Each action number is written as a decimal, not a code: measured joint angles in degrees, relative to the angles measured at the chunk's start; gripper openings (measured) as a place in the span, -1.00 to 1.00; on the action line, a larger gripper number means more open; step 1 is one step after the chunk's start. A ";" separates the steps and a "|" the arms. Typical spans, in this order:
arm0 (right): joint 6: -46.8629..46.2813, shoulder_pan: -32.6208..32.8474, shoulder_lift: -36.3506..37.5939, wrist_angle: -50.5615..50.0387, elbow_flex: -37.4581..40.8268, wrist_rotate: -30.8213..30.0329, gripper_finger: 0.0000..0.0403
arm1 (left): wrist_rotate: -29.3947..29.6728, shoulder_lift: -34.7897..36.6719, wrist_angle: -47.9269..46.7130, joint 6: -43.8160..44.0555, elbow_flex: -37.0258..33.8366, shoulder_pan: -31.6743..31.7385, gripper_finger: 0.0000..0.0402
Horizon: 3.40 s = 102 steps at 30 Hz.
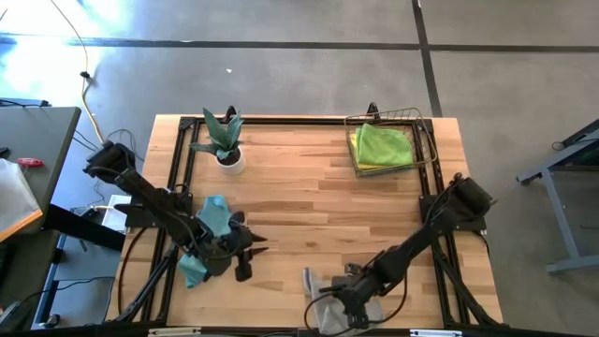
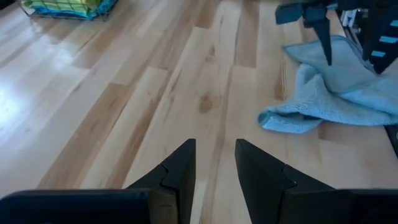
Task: Fold microfiber towels
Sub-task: Fold the gray towel
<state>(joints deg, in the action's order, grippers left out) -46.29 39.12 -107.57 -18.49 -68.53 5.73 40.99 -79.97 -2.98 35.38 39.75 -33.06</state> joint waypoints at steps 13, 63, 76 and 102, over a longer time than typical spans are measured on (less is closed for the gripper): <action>21.92 -1.98 -3.47 1.32 0.00 -21.83 -0.04 | 2.01 -2.81 0.31 0.00 -0.02 -0.84 -0.48; 32.37 -18.00 -9.90 -7.23 -7.67 -17.21 -0.04 | 1.09 -7.58 11.98 -9.75 -0.02 -2.17 -0.48; 32.92 -32.41 -10.05 -5.38 -7.53 -19.16 -0.04 | 1.14 -7.58 11.32 -10.10 -0.04 -2.16 -0.48; 21.69 -38.15 -10.27 -0.91 -7.39 -18.96 -0.04 | 1.12 -7.56 11.41 -8.10 -0.04 -2.18 -0.48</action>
<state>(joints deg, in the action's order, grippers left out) -24.60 0.97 -117.84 -19.40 -75.92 -13.23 42.11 -87.53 8.43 27.28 39.70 -35.24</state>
